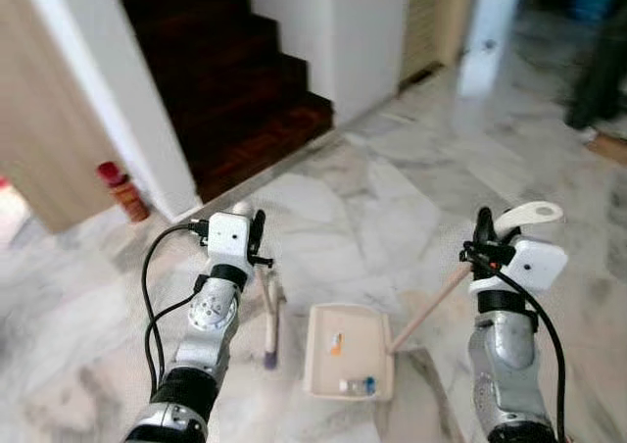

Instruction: Sweep floor

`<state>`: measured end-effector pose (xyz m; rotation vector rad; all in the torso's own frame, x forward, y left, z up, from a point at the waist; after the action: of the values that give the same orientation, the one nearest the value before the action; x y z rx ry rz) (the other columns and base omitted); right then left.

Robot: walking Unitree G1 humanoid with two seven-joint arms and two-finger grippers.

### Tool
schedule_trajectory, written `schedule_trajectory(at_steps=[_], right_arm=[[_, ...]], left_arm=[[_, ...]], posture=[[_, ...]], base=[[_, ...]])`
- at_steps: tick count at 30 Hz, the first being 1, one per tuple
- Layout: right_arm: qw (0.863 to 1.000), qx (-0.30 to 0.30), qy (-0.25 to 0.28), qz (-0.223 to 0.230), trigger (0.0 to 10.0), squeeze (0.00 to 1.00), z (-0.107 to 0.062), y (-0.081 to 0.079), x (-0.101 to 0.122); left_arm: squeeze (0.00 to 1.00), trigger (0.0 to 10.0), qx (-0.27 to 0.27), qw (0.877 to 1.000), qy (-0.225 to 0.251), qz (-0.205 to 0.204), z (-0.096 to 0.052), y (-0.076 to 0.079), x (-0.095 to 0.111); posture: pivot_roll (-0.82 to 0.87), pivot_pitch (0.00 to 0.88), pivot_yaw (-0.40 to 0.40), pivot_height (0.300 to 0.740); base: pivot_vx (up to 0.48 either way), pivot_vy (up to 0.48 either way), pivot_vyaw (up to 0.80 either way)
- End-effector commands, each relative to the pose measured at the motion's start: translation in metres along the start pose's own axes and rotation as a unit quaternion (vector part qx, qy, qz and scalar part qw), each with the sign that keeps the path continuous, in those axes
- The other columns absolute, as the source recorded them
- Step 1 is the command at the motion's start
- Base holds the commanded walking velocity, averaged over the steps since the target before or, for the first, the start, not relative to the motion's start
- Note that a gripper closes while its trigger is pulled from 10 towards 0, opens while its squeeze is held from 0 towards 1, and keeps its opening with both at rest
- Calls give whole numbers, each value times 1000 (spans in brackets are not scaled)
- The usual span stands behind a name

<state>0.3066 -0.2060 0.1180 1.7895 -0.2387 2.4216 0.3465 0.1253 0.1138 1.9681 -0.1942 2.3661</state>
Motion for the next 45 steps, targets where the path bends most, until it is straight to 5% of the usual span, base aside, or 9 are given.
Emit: schedule_trajectory(at_steps=[1,33,45], right_arm=[[999,11,30,11,10000,0,8,-8,13],[999,16,19,28,10000,0,6,-21,8],[999,21,6,37,10000,0,6,-22,5]], left_arm=[[0,10000,9,1000,24,17,3,-5,8],[0,10000,20,999,31,22,2,-10,12],[0,10000,22,999,23,16,-1,-10,9]], posture=[[-23,0,32,740],[1,0,50,740],[3,0,48,740]], base=[[0,0,800],[0,0,638],[0,44,40]])
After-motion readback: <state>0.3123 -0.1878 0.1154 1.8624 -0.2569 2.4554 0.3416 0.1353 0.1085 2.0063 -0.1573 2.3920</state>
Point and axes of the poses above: a point about 5 cm out from each wrist's last joint towards the gripper, its own z axis pointing out of the wrist towards the gripper, its own x axis along the axis of the wrist's last joint, y = z × x, the point moved 1 cm from there along z, pointing out of the wrist towards the gripper
